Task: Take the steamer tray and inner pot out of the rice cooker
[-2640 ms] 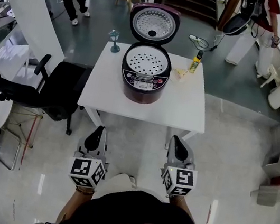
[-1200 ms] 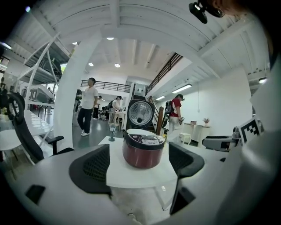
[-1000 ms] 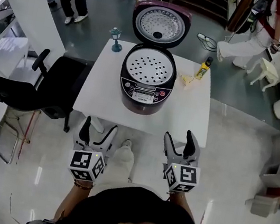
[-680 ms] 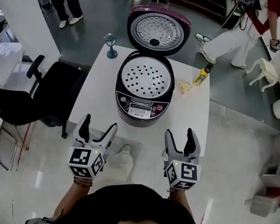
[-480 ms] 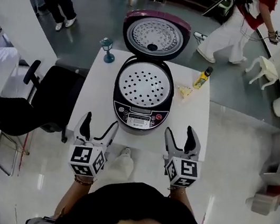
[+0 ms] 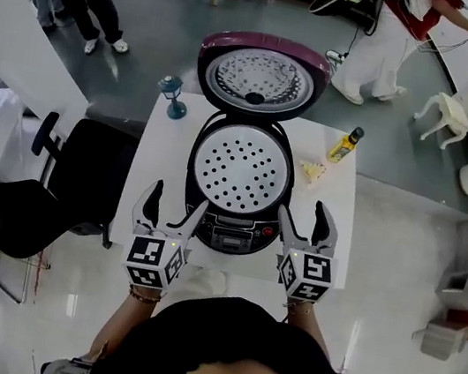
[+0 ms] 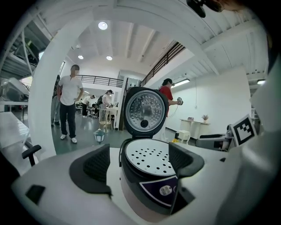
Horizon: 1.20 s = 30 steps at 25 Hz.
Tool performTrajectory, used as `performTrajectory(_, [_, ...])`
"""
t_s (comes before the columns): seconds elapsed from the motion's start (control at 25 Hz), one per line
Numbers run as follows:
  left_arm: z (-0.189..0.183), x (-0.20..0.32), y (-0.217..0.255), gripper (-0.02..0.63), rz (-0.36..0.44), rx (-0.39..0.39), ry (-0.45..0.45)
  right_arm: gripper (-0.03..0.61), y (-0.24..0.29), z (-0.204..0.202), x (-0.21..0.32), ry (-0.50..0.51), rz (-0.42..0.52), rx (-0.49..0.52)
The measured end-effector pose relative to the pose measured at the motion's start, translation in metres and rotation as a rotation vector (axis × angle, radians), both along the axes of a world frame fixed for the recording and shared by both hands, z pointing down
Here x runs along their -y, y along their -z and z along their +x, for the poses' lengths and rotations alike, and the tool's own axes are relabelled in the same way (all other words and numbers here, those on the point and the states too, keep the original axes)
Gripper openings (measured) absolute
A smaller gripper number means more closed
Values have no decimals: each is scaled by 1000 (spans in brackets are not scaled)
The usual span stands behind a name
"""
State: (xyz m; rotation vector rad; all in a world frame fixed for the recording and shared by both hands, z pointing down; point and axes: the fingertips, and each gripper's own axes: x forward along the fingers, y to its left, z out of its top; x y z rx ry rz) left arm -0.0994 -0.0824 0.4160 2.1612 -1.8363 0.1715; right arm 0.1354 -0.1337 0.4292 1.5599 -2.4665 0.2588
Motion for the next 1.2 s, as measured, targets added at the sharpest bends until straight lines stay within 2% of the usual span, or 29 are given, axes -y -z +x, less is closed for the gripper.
performTrajectory(0.4, [-17, 57, -21, 399, -80, 51, -33, 331, -23, -13, 56, -5, -71, -88])
performTrajectory(0.72, [-10, 88, -39, 399, -159, 89, -79, 331, -39, -29, 80, 59, -148, -211])
performTrajectory(0.96, [-9, 103, -55, 399, -266, 176, -117, 331, -45, -36, 93, 125, -213, -323])
performTrajectory(1.08, [-8, 108, -67, 399, -344, 240, -179, 331, -51, -44, 103, 192, -241, -409])
performTrajectory(1.2, [-3, 112, -80, 399, -421, 282, -259, 331, -63, -48, 108, 247, -318, -498])
